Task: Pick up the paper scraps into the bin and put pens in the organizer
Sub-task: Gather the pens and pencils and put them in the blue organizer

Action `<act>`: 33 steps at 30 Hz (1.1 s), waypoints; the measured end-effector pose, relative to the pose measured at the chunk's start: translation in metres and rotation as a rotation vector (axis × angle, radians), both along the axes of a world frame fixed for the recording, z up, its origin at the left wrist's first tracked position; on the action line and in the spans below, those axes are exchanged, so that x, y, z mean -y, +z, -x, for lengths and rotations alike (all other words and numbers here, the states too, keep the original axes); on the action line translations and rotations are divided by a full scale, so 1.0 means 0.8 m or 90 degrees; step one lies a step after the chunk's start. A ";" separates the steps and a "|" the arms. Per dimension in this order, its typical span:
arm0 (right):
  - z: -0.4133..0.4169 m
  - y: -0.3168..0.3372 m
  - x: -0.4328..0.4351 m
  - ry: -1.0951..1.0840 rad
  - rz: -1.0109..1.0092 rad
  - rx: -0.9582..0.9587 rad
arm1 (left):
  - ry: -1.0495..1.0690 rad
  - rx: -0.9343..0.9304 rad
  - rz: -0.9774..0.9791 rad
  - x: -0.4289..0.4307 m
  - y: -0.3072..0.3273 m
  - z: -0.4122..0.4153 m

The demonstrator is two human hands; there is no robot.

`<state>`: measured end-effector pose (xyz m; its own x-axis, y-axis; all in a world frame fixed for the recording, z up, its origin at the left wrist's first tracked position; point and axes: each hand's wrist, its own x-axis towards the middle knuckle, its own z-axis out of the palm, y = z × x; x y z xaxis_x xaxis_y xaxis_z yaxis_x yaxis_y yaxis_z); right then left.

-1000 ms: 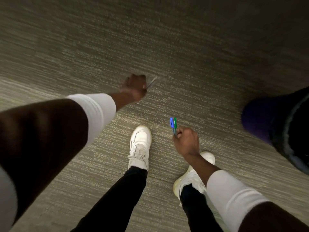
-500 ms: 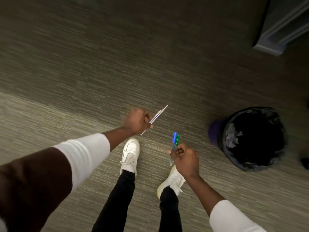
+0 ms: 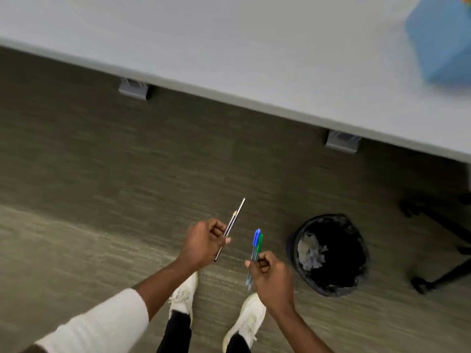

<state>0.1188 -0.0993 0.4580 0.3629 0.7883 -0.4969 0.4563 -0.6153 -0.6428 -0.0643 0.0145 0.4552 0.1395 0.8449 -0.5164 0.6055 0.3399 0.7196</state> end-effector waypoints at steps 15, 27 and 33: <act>-0.119 0.262 -0.066 -0.020 -0.098 0.046 | -0.009 -0.042 -0.186 -0.047 0.287 -0.089; -0.191 0.416 -0.109 -0.043 -0.201 0.058 | -0.033 -0.020 -0.260 -0.065 0.421 -0.146; -0.221 0.446 -0.150 -0.128 -0.208 0.051 | -0.053 0.011 -0.256 -0.119 0.444 -0.165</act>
<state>0.2955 0.0205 0.8145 0.5539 0.8092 -0.1959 0.4038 -0.4668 -0.7868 0.0681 0.1099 0.8108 0.2223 0.9643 -0.1440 0.6052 -0.0206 0.7958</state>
